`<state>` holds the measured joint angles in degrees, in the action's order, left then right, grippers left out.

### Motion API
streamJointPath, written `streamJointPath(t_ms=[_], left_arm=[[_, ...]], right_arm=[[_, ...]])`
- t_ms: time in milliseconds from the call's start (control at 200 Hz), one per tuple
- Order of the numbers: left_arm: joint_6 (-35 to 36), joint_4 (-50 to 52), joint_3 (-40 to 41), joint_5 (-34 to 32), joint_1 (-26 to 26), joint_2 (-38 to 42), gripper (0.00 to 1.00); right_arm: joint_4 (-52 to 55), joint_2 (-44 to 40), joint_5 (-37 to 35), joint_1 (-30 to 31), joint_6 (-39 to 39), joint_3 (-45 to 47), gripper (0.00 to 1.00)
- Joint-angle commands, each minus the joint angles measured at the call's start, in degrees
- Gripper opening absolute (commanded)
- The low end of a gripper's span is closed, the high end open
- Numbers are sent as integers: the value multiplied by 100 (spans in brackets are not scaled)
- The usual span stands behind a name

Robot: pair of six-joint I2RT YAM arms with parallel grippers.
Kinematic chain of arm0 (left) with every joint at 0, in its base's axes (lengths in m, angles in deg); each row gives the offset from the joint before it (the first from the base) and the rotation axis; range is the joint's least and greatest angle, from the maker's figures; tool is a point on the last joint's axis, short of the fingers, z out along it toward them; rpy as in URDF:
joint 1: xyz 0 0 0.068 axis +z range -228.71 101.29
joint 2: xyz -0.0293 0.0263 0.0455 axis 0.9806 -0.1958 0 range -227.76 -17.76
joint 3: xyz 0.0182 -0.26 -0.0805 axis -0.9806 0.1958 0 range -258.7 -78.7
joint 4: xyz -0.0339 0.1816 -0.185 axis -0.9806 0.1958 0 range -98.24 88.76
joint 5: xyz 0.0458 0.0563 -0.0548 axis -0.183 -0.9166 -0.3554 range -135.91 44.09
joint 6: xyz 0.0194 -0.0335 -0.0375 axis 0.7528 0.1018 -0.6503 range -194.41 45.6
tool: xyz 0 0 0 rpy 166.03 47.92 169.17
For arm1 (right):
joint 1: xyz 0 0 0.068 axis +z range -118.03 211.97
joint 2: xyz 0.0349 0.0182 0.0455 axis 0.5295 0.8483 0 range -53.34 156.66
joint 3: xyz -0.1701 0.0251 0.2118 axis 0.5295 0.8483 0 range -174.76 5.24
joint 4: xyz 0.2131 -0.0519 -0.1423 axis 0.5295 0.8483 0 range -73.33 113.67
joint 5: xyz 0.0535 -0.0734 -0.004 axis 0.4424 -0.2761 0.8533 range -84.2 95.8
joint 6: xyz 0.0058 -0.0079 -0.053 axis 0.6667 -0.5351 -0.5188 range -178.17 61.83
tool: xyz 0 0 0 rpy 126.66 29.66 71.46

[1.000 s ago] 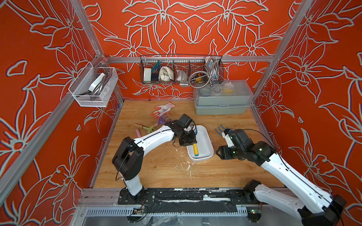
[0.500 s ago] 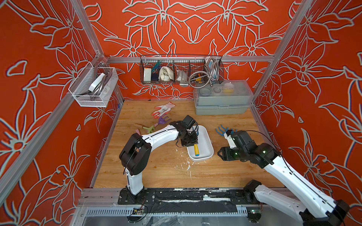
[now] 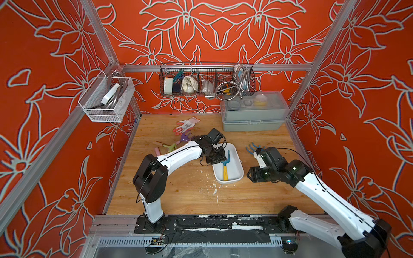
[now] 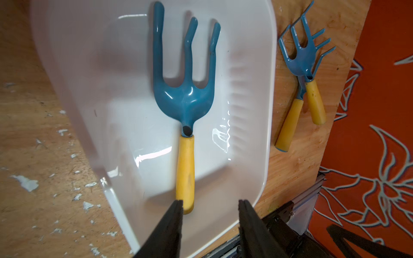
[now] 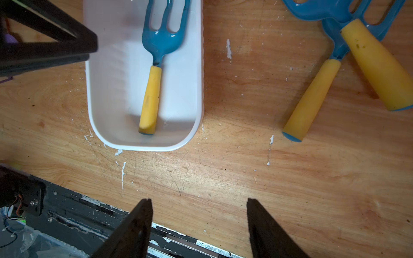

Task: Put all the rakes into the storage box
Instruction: Move the storage box to the center of the board.

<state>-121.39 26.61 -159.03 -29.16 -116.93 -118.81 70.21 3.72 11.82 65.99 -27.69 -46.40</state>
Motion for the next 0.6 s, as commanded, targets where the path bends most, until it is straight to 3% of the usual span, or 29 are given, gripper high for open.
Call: streamJointPath(t_ms=[0,310,596], left_arm=[[333,394,-175,-222,-11,325,44],[594,707,173,-377,109,854,45],[643,733,1034,-208,913,1643,46]], right_arm=[[-52,183,-130,-116,-59,-203,65],[-572,996,677,-882,-226,-425,67],[-1375,2153,1751,-924,-161,-677,75]])
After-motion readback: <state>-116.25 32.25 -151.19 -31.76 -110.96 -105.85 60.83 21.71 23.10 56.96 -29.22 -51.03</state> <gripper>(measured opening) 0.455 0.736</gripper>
